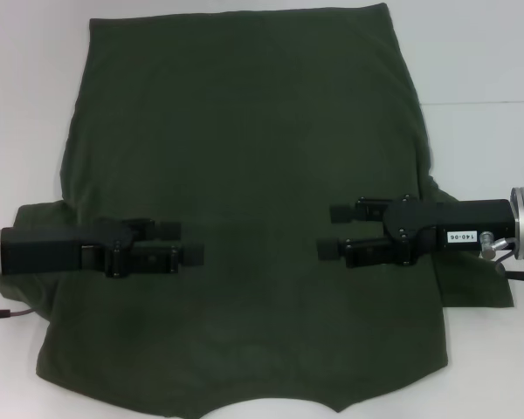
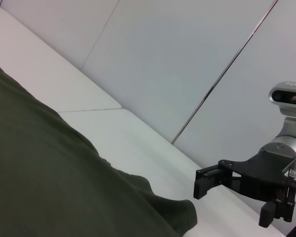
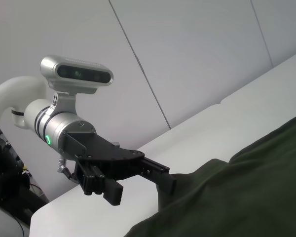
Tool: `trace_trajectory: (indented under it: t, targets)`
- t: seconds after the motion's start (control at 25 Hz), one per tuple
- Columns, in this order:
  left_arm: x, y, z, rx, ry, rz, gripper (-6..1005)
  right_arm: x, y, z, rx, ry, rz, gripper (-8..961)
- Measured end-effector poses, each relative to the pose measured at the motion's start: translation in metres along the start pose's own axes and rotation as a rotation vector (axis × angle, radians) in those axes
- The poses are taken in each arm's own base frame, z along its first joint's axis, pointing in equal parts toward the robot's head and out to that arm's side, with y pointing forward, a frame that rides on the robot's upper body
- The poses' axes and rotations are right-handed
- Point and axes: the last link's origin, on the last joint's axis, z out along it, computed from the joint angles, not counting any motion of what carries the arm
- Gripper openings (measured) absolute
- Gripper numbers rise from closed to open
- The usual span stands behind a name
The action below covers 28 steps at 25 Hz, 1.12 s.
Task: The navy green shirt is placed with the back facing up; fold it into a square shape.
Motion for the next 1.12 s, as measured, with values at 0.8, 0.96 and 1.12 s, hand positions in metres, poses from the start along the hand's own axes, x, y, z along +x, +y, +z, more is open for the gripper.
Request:
trace_trajectory:
  t: [0.8,0.96,1.12]
  targets:
    - [0.0003,0.0006,-0.0001,-0.004,0.001,0.0,900,-0.0001,0.0,0.0001,0.0,0.0,0.001,907]
    - [0.0009,0.0009,0.0001,-0.007,0.004,0.001,900,-0.0009,0.0,0.0005,-0.001,0.0,-0.001,905]
    - [0.0007,0.0011,0.0,-0.008,0.003,0.001,899,-0.0007,0.0004,0.0013,-0.003,-0.001,-0.001,903]
